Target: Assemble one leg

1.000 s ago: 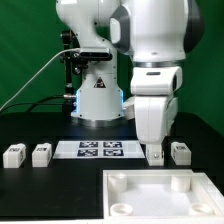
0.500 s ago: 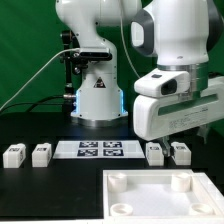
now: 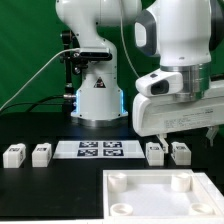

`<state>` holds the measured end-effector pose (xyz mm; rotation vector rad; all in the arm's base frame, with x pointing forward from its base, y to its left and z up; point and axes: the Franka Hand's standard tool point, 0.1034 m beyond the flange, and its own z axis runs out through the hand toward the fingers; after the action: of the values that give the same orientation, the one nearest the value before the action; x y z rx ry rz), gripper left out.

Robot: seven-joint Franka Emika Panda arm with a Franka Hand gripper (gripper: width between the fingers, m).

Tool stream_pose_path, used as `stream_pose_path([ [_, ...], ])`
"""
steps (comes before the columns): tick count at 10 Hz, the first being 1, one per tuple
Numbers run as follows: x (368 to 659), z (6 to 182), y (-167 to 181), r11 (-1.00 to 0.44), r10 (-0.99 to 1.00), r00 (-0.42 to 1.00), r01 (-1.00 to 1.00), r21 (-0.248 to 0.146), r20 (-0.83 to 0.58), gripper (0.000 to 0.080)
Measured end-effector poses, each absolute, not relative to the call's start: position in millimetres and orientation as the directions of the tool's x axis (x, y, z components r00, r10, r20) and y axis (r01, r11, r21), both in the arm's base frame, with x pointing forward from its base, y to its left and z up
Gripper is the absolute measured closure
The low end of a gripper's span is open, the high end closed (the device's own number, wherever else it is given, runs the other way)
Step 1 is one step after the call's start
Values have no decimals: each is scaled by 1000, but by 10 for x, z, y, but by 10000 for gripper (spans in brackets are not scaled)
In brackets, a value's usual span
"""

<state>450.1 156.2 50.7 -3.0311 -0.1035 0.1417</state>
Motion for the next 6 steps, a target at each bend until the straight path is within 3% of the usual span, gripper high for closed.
stream_pose_path([
  [2,4460,564,1732,-996,10,989,-4,-94,-148,151],
  [4,4382,544,1684,-998,23,924,0,-61,-383,151],
  [6,4370,487,1651,-999,26,859,-1,-52,-511,151],
])
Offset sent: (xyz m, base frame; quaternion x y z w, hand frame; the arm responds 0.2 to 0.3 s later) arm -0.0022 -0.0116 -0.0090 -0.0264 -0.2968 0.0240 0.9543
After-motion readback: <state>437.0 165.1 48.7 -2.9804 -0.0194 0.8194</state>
